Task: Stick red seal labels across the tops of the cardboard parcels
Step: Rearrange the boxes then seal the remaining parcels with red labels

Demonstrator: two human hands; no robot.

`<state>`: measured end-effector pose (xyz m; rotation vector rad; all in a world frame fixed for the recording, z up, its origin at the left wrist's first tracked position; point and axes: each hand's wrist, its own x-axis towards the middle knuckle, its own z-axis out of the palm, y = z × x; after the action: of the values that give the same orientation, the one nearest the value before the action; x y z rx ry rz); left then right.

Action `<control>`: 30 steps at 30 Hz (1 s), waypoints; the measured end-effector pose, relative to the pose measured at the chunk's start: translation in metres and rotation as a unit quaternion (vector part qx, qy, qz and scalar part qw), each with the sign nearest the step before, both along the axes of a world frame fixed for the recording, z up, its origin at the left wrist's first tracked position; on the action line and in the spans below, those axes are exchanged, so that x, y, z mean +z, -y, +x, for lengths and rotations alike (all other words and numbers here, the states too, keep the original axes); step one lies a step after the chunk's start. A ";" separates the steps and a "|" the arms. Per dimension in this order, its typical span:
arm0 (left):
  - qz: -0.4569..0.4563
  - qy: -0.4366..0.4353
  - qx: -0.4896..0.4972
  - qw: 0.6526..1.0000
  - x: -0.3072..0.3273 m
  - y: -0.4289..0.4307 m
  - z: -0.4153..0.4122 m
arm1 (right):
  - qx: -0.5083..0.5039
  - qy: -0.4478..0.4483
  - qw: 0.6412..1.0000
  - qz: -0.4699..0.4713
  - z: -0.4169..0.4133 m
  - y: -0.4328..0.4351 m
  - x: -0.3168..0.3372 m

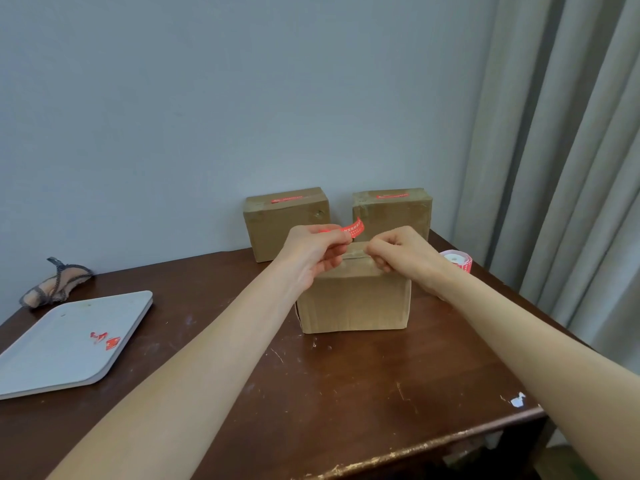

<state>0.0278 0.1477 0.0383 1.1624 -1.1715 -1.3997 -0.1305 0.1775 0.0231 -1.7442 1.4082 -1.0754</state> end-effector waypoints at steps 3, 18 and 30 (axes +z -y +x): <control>-0.059 0.088 0.029 0.994 0.000 0.000 0.002 | 0.051 -0.069 0.996 0.012 -0.002 -0.003 0.002; -0.165 0.220 0.021 0.961 0.002 -0.007 0.005 | -0.080 0.016 0.996 -0.021 -0.005 -0.001 0.017; -0.079 0.121 0.002 0.990 0.009 0.001 0.021 | -0.065 0.042 0.997 0.019 0.001 0.007 0.019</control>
<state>0.0485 0.1470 0.0471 1.2439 -1.4219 -1.1618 -0.1299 0.1706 0.0422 -1.5805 1.4964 -1.1678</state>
